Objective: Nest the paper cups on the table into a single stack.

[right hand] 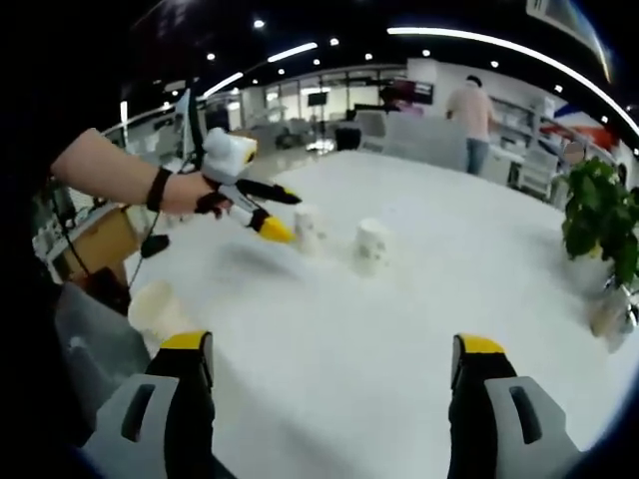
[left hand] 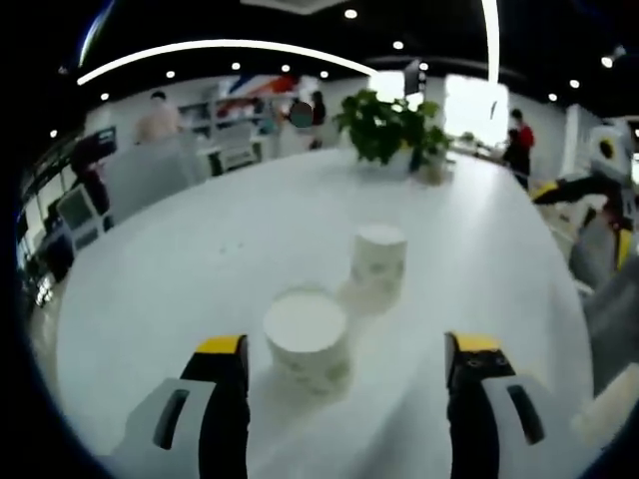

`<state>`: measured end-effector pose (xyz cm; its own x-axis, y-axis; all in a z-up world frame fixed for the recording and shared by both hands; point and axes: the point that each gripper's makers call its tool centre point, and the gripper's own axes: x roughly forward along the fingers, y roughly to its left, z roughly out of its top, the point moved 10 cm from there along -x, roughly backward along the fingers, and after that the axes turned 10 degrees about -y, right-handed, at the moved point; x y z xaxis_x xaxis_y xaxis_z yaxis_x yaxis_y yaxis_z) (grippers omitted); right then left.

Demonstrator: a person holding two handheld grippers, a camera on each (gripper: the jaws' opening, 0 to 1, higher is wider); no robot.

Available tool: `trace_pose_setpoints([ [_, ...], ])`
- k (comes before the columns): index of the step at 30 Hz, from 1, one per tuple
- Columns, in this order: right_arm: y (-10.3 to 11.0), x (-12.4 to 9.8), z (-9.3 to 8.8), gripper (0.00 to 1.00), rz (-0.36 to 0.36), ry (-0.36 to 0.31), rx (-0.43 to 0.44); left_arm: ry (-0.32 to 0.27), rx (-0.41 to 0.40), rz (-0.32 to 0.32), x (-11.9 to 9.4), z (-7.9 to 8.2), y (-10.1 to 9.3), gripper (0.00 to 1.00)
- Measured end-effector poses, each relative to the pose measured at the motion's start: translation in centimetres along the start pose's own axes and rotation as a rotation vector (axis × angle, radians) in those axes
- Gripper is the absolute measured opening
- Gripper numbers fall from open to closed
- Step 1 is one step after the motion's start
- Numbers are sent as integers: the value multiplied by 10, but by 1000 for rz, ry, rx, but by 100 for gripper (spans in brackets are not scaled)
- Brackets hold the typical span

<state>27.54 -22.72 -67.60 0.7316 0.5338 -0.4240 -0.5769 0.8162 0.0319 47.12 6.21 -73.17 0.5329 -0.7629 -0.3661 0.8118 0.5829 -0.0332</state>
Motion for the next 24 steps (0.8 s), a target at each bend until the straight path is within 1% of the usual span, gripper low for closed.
trace_pose_setpoints([
  [4, 0, -1, -2, 97, 6, 3, 10, 18, 6, 2, 7, -5, 1, 75],
  [7, 0, 1, -4, 97, 5, 4, 16, 21, 2, 6, 10, -5, 0, 76],
  [9, 0, 2, -4, 97, 8, 6, 22, 27, 22, 8, 12, -5, -1, 76],
  [10, 0, 4, -4, 97, 14, 11, 10, 26, 26, 7, 13, -5, 0, 76],
  [12, 0, 5, -3, 97, 21, 16, -8, 25, 14, 10, 16, -6, 2, 75],
  [15, -1, 6, -3, 97, 27, 12, -4, 19, -7, 29, 19, -6, 6, 75],
  [18, -3, 8, -5, 97, 26, 16, 7, 14, 3, 45, 19, -4, 7, 72],
  [20, -5, 8, -7, 97, 27, 14, 27, 13, 1, 40, 20, -4, 9, 67],
  [23, -6, 9, -8, 97, 25, 16, 32, 17, 3, 44, 21, -3, 11, 63],
  [24, -7, 9, -8, 96, 25, 17, 34, 7, -5, 43, 21, -3, 11, 61],
])
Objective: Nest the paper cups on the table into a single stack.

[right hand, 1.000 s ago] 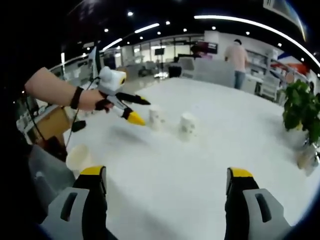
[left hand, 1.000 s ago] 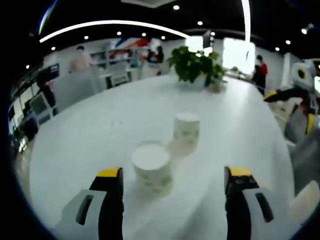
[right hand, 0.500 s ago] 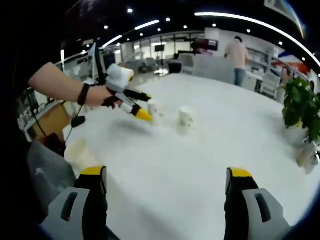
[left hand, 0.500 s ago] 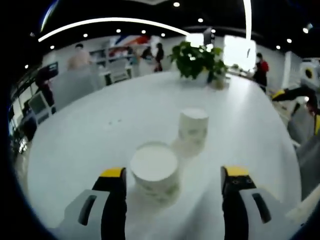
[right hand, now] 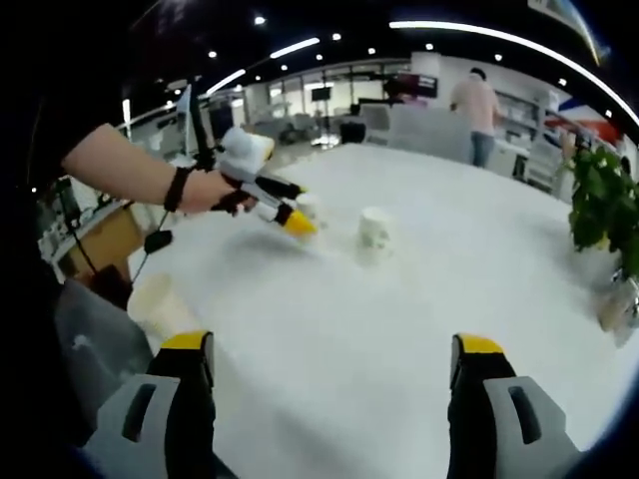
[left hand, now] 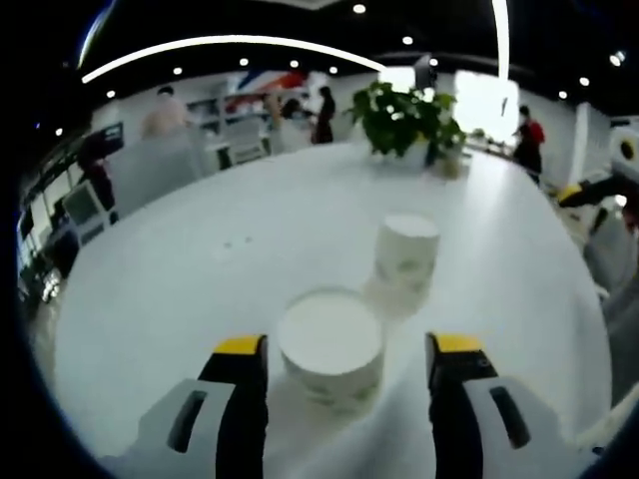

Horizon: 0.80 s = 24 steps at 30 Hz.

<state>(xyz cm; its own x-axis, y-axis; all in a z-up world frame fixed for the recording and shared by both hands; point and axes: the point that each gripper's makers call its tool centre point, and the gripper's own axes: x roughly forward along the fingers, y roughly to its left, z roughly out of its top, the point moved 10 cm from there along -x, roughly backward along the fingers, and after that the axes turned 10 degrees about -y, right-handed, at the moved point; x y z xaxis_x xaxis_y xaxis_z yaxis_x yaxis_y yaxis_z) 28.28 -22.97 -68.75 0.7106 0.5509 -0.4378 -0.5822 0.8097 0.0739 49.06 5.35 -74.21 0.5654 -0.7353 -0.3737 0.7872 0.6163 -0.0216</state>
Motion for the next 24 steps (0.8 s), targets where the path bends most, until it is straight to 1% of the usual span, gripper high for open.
trace_pose_setpoints([
  [1, 0, 0, -1, 96, 0, 0, 2, 0, 2, -1, 0, 1, 0, 59],
  [3, -1, 1, -1, 96, 3, 1, 10, 0, 35, 2, 1, 1, 0, 57],
  [6, -1, 1, -2, 96, 5, -4, 16, -2, 30, 0, 2, 1, 0, 53],
  [8, -1, 2, -3, 96, 7, -1, 16, -10, 42, 5, 3, 3, -1, 50],
  [10, -1, 3, -3, 96, 8, -1, 22, -6, 64, 2, 3, 3, -1, 45],
  [12, -1, 4, -4, 96, 8, 0, 26, -8, 66, -5, 4, 3, -1, 41],
  [14, -1, 5, -4, 96, 9, -3, 32, -9, 55, -5, 4, 3, 0, 41],
  [19, -1, 6, -3, 96, 11, -7, 32, -11, 71, -9, 2, 4, -1, 40],
  [24, -2, 6, -3, 96, 7, -11, 35, -19, 58, -12, -1, 8, -2, 40],
])
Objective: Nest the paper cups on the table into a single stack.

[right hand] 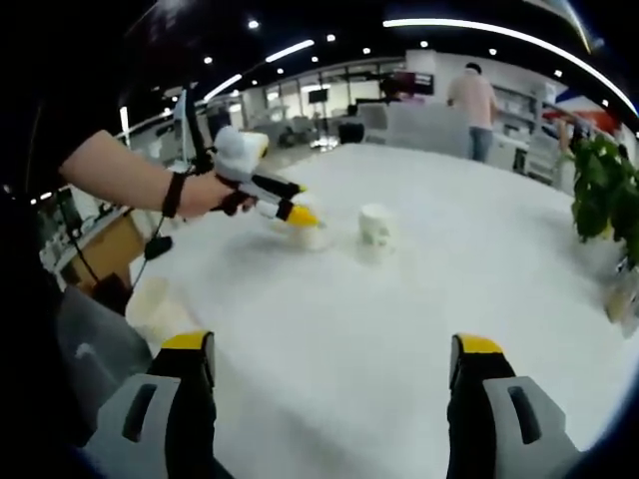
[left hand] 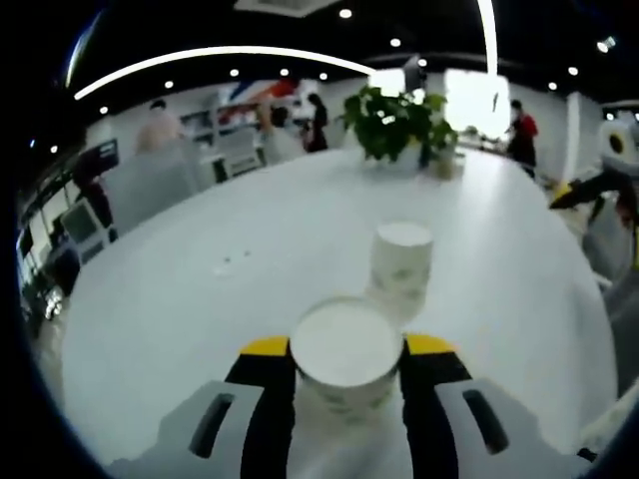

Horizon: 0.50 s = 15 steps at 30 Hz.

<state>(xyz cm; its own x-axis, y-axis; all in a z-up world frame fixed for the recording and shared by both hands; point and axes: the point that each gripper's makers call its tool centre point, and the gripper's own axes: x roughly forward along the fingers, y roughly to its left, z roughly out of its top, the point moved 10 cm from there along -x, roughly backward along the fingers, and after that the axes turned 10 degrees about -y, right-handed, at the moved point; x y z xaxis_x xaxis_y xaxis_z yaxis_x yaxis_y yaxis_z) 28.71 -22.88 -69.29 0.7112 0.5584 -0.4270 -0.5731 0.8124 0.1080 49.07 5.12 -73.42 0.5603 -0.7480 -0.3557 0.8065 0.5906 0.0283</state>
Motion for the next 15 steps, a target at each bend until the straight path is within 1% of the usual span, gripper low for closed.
trace_pose_setpoints([
  [8, 4, -3, 3, 96, -2, -9, -1, -1, -5, -3, -10, 7, -3, 40],
  [15, 12, -7, 7, 95, -3, -29, 5, -8, -1, -20, -27, 21, -9, 40],
])
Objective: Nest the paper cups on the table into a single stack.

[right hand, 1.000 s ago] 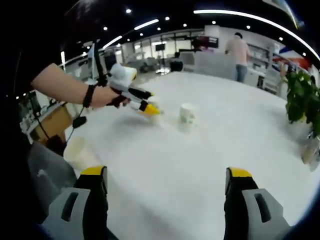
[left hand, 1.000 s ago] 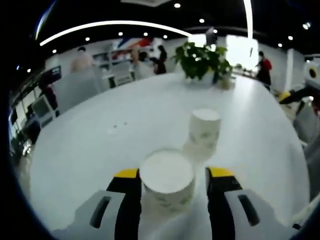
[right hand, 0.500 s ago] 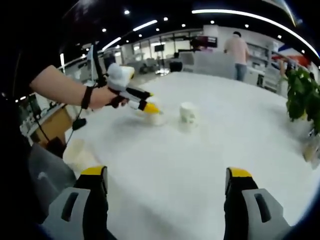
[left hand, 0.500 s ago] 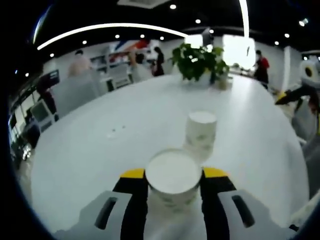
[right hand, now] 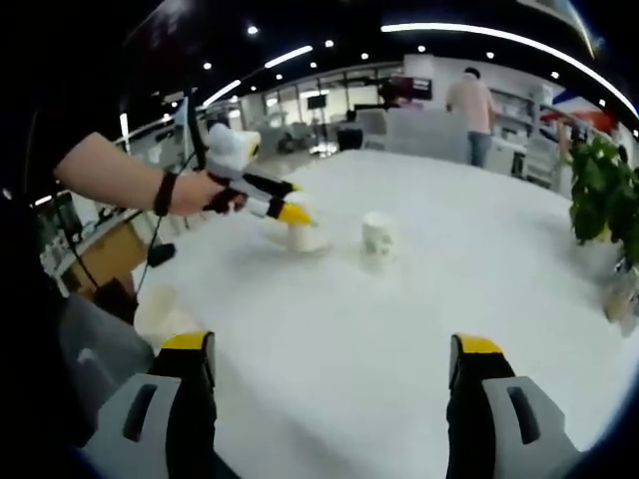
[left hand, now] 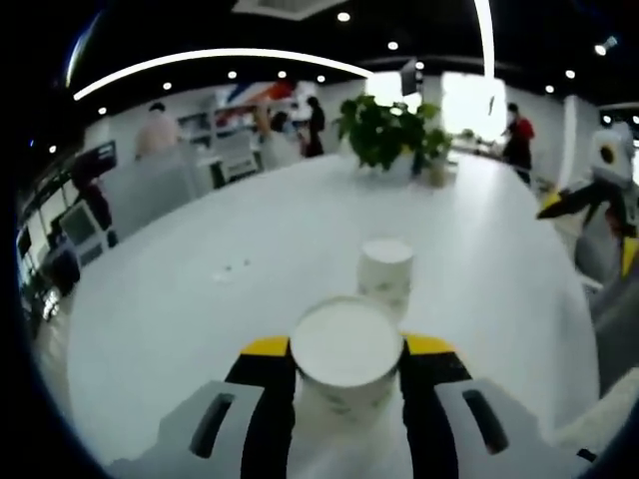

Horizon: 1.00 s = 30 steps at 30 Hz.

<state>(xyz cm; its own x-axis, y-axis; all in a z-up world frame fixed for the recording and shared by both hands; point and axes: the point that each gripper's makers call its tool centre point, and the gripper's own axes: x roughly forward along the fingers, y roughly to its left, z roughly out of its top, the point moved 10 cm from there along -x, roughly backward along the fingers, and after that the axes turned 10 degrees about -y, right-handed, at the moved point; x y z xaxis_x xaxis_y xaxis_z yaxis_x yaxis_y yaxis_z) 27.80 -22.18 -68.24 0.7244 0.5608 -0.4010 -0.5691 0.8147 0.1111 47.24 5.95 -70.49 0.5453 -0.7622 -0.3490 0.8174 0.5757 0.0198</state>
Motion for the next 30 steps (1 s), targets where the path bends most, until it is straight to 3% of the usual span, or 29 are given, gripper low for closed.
trace_pose_setpoints([
  [12, 10, -12, 11, 95, -14, -36, -15, -16, 33, -46, -23, 23, -16, 40],
  [15, 14, -16, 14, 95, -14, -46, -20, -16, 85, -79, -30, 29, -24, 40],
  [22, 22, -22, 15, 94, -23, -68, -25, -22, 106, -116, -45, 43, -36, 40],
  [30, 34, -27, 8, 92, -23, -80, -3, -96, 155, -179, -54, 72, -50, 40],
])
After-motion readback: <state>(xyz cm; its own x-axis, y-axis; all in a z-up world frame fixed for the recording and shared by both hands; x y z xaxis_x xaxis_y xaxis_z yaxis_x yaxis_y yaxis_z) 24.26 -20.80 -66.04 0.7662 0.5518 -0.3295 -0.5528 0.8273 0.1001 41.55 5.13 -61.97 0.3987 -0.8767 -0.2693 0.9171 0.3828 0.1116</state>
